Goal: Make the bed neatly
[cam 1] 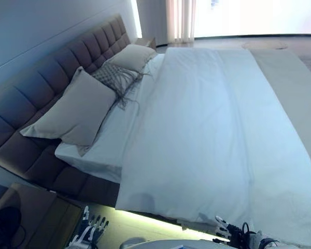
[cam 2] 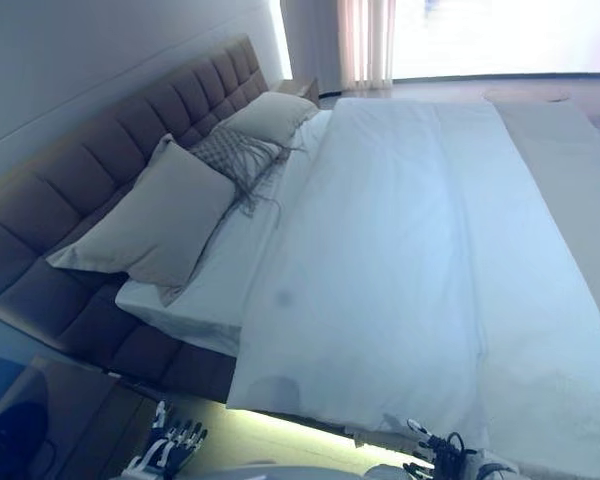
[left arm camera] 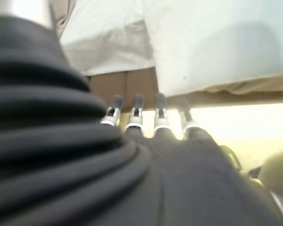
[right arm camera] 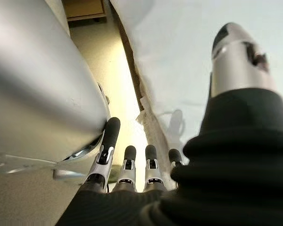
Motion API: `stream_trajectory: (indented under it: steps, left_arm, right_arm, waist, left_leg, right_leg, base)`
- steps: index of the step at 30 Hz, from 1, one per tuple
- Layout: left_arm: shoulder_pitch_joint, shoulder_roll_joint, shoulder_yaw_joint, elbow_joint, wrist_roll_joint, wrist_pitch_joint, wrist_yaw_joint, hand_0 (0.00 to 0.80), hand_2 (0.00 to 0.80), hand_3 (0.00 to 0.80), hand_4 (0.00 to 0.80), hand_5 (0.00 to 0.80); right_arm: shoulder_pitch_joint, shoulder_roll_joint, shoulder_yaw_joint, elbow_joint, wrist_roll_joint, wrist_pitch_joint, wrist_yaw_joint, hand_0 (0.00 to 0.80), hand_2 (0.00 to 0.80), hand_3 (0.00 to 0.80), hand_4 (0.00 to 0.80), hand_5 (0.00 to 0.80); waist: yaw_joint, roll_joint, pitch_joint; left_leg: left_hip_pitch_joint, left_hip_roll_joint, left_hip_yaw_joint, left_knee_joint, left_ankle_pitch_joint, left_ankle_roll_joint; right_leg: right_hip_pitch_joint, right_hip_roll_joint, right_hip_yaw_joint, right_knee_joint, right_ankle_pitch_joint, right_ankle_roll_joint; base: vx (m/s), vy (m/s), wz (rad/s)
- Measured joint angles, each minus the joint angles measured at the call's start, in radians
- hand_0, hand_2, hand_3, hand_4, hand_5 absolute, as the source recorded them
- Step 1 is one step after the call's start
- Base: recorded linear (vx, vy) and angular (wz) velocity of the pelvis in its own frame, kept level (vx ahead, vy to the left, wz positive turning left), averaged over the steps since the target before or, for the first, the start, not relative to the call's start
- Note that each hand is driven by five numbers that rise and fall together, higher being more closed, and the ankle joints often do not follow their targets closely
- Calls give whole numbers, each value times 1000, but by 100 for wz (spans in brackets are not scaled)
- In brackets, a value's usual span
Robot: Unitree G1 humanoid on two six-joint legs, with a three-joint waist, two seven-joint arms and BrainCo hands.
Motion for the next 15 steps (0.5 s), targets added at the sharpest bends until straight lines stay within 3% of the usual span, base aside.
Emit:
stream_trajectory:
  steps: [7,9,12,15]
  left_arm:
    - [31,25,-1,3,23,10,-91,0,0,0,0,0]
    - [34,28,-17,-45,29,11,-129,0,0,0,0,0]
    - [44,25,-81,-235,18,10,-167,0,0,0,0,0]
    - [31,25,-115,-283,18,5,-203,0,0,0,0,0]
  right_arm:
    - [14,35,-21,3,23,1,26,0,0,0,0,0]
    - [26,38,-14,-9,60,-42,30,0,0,0,0,0]
    - [57,51,-16,-85,140,-138,32,0,0,0,0,0]
    - [58,51,-20,-106,186,-238,60,0,0,0,0,0]
  waist:
    - [5,-56,-39]
    - [3,-60,-40]
    - [0,-55,-6]
    - [-5,-52,6]
  left_leg:
    - [-9,-1,6,-45,16,1]
    - [-14,-2,10,-47,17,2]
    - [-24,-3,12,-45,19,5]
    - [-29,-2,20,-56,23,8]
  right_leg:
    - [-3,13,10,-74,35,4]
    - [-5,14,14,-83,44,6]
    - [-12,16,23,-93,56,6]
    - [-13,20,30,-121,74,8]
  base:
    - [8,-42,-3]
    - [-37,-44,-4]
    - [-56,-51,-4]
    - [3,-51,-9]
